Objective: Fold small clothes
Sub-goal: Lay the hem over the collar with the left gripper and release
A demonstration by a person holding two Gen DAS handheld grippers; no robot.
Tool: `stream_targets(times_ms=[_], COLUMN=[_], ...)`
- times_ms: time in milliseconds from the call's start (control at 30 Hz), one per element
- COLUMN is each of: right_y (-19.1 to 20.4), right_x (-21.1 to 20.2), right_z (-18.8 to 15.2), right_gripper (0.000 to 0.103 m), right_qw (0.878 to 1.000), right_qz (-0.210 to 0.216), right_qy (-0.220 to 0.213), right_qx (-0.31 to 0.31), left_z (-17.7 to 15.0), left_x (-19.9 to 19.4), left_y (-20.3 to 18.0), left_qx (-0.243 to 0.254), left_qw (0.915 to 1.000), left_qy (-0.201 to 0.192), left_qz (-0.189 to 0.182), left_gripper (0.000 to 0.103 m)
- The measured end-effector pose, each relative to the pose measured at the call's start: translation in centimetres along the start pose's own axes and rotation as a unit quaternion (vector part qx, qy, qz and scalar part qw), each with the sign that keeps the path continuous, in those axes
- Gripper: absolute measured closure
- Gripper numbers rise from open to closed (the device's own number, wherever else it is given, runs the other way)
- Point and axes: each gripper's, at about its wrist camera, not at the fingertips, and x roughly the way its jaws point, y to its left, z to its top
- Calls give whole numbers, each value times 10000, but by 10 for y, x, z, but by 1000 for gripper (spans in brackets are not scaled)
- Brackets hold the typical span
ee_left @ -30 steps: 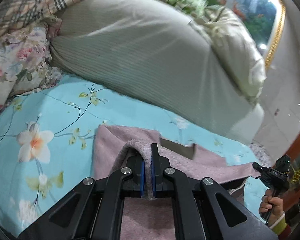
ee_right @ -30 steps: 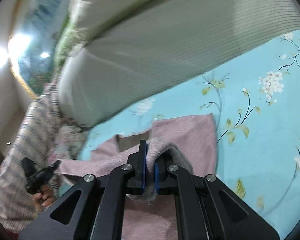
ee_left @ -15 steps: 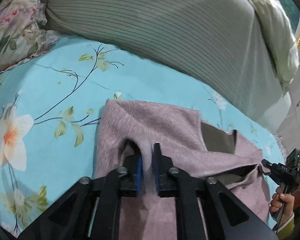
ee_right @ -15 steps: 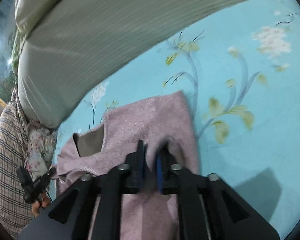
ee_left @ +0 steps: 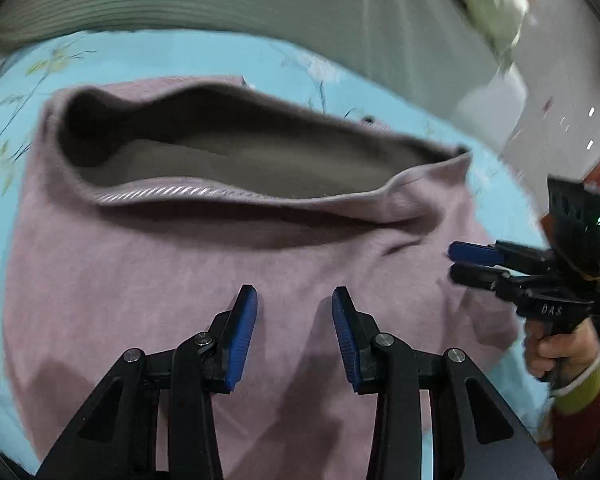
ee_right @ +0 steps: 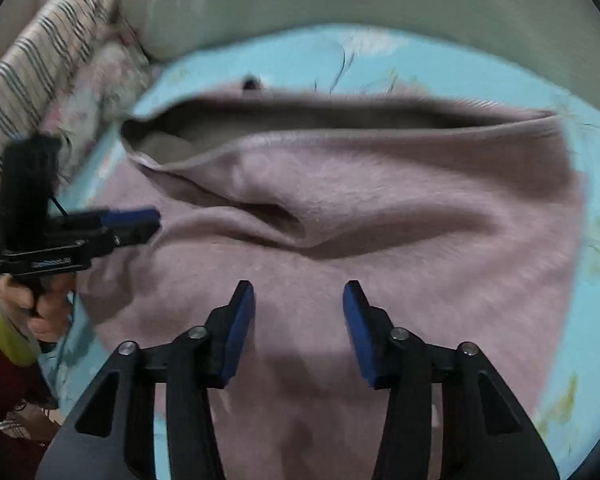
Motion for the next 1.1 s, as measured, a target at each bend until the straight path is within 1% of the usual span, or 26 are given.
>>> stream_targets(times_ms=[33,67,100,133,167,200,233,267,300,333,367,400,467,533,567,600,633,667,733,767,800,867,900,967,1033,1100], right_y=[-8,-16,-26,-39,-55,-69,-83,-98,-109,-120,-125,-125,-117,-109,-104,-95,-84,-74,-53,-49,-46,-53,-61,-75,-87,-98], right_x=[11,15,16,16,13,10,6,1,-3,-7,-11,-16,-32,-48,-55,-60,-60,-59,-46,-42,-37,-28,-30,-42,-55,-67], right_z=[11,20,29,39,48,54,60,62,61,60,58,57,47,37,29,21,15,12,-2,-9,-17,-29,-36,-44,-49,-57], right_gripper=[57,62,62,62,63,66,69,69,69,69,69,67,67,67,67,67,66,66,66,66,66,66,66,67,67,66], right_qw=[9999,9996,9990,9975,9945,9907,9853,9780,9717,9662,9619,9604,9583,9579,9590,9619,9657,9686,9761,9783,9809,9811,9783,9712,9629,9562], right_qz=[-135,-223,-292,-403,-508,-625,-790,-917,-899,-767,-686,-703,-834,-571,-417,-335,-274,-201,88,119,-6,-469,-592,-659,-1055,-1082], right_qy=[57,13,-91,-257,-471,-662,-884,-1107,-1259,-1363,-1447,-1518,-1710,-1868,-1908,-1873,-1786,-1706,-1442,-1326,-1165,-979,-1008,-1188,-1308,-1376], right_qx=[64,166,314,520,788,1008,1231,1513,1784,2049,2218,2230,2134,2103,2054,1962,1865,1795,1620,1586,1559,1601,1708,1955,2112,2344], left_z=[7,18,28,39,53,64,79,88,96,102,106,106,100,87,79,70,56,46,23,10,1,-13,-17,-22,-24,-30], left_x=[7,13,15,16,16,16,15,14,12,10,6,4,-8,-22,-28,-34,-41,-44,-46,-43,-38,-28,-27,-33,-41,-53], left_y=[2,8,15,22,30,38,53,64,78,94,112,119,130,128,124,115,103,93,67,54,45,42,48,61,76,94], left_qx=[28,13,-25,-55,-27,-21,-78,-150,-312,-537,-836,-958,-1122,-1244,-1267,-1248,-1153,-1055,-812,-689,-616,-584,-637,-857,-1085,-1296], left_qw=[10000,9999,9999,9996,9988,9972,9936,9911,9893,9884,9868,9860,9830,9792,9796,9812,9841,9862,9912,9937,9950,9956,9945,9925,9888,9858], left_qy=[40,55,40,-9,-112,-223,-388,-497,-581,-646,-737,-780,-928,-1050,-1082,-1093,-1108,-1101,-982,-856,-749,-526,-548,-660,-780,-862], left_qz=[70,104,156,270,484,716,1056,1223,1304,1261,1179,1123,1118,1214,1124,987,773,642,357,239,233,509,624,567,669,632], left_gripper=[67,72,83,89,92,92,92,92,94,95,99,101,101,102,102,102,102,98,97,97,97,96,97,97,99,101])
